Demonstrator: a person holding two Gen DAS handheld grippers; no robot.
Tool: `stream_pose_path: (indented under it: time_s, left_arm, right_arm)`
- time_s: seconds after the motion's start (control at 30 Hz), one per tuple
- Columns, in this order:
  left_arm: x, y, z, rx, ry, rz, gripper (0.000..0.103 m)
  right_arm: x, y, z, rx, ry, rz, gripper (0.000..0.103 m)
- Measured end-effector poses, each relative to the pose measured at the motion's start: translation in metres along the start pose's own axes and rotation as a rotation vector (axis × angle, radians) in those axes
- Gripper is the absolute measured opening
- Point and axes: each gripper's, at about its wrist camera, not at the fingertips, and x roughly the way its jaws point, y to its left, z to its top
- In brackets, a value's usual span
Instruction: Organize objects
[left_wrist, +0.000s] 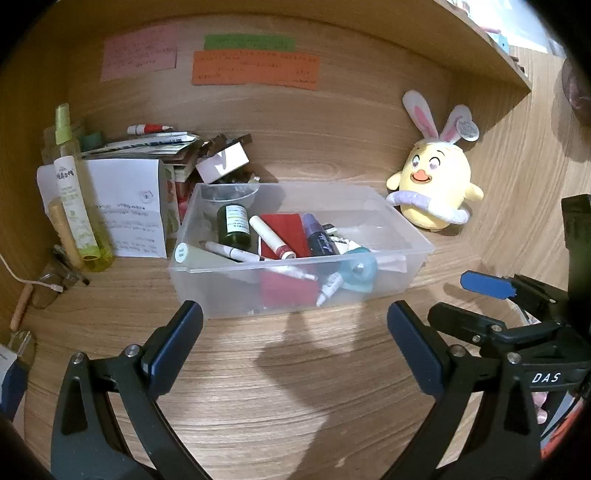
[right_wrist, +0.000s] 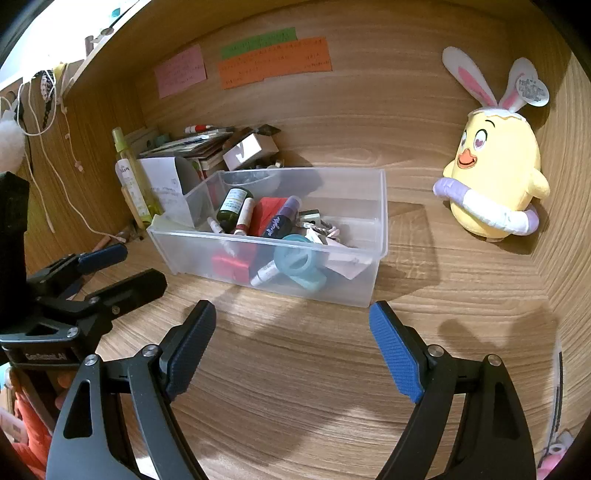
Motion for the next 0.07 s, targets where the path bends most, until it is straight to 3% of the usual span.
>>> stream_pose_path:
  time_s: [0.07]
  left_arm:
    - [0.0018,0.0012,0.0004,-0.007,0.014,-0.01,0.101]
  right_arm:
    - [0.0012,-0.0003,-0.0004,0.0,0.003,-0.004,0.083]
